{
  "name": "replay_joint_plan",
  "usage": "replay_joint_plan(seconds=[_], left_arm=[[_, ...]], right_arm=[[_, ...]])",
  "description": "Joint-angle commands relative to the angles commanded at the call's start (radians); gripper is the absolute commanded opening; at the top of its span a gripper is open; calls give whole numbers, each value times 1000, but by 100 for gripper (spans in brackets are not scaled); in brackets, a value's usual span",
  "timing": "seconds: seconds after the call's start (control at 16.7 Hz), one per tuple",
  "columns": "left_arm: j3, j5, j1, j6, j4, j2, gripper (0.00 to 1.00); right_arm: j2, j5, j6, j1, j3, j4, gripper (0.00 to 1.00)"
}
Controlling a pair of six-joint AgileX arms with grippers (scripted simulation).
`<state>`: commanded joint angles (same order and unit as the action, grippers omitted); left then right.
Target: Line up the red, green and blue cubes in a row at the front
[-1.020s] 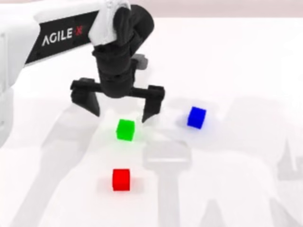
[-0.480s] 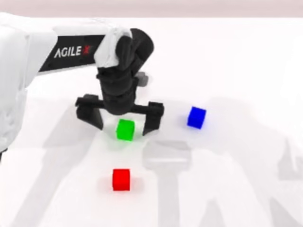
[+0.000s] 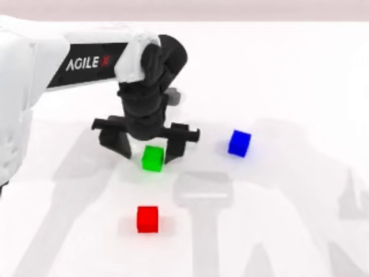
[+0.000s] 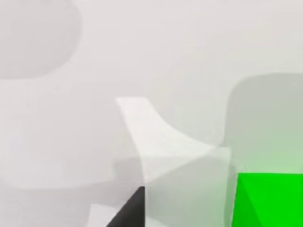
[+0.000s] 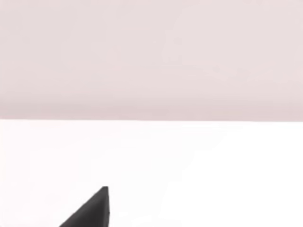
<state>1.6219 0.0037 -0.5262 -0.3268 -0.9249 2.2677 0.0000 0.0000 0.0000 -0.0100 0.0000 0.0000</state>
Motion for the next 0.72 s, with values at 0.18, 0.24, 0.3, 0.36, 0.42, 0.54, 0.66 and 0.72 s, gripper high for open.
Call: replay_joint_plan(seconds=[0.18,0.24,0.3,0.36,0.42,0.54,0.66,0.72], left_arm=[[0,0,0,0,0,0,17],[0,0,0,0,0,0,10],[0,0,0,0,0,0,2],[0,0,0,0,0,0,0],[0,0,0,0,0,0,0],[0,0,0,0,0,0,0],[0,0,0,0,0,0,0],[0,0,0,0,0,0,0]], right_arm=[[0,0,0,0,0,0,100],[0,0,0,0,0,0,100],[0,0,0,0,0,0,100],[0,0,0,0,0,0,100],[0,0,0,0,0,0,100],[0,0,0,0,0,0,100],[0,0,0,0,0,0,100],[0,0,0,0,0,0,100]])
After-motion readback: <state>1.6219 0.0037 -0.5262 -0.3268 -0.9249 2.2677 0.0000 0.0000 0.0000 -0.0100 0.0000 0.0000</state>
